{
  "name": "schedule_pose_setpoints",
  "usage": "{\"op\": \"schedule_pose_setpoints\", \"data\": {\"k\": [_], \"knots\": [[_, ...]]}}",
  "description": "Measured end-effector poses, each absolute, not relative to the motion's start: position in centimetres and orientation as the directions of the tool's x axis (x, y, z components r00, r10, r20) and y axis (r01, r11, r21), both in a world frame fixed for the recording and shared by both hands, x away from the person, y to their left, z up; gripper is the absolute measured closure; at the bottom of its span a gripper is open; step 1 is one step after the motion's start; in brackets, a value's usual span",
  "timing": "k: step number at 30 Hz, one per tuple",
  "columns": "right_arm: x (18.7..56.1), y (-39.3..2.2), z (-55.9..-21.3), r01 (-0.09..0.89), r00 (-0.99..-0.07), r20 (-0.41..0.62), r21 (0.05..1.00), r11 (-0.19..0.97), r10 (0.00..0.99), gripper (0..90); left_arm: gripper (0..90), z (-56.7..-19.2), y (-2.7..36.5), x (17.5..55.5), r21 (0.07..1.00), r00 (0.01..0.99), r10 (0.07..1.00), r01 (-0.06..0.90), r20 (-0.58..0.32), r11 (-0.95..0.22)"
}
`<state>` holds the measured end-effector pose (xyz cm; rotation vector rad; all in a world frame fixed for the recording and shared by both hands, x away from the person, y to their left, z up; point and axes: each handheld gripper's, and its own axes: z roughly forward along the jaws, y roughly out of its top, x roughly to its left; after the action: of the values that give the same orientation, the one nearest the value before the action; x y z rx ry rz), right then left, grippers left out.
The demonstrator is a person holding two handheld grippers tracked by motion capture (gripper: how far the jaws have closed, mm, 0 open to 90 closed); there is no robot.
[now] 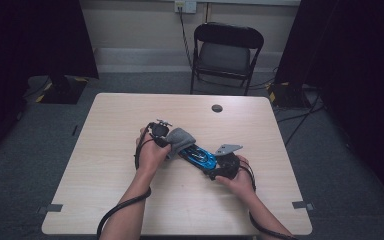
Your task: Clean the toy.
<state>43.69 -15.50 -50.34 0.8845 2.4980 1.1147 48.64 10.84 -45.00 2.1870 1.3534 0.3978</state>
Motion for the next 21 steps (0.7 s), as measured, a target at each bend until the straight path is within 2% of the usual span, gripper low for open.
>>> {"op": "schedule_pose_setpoints", "data": {"k": [21], "knots": [[43.7,-15.5,-50.3,0.423,-0.778,0.005,0.743,0.519,0.628,23.3,77.1,-44.9,14.3,48.3,0.575,0.371,0.928,0.766,-0.03,-0.287]]}}
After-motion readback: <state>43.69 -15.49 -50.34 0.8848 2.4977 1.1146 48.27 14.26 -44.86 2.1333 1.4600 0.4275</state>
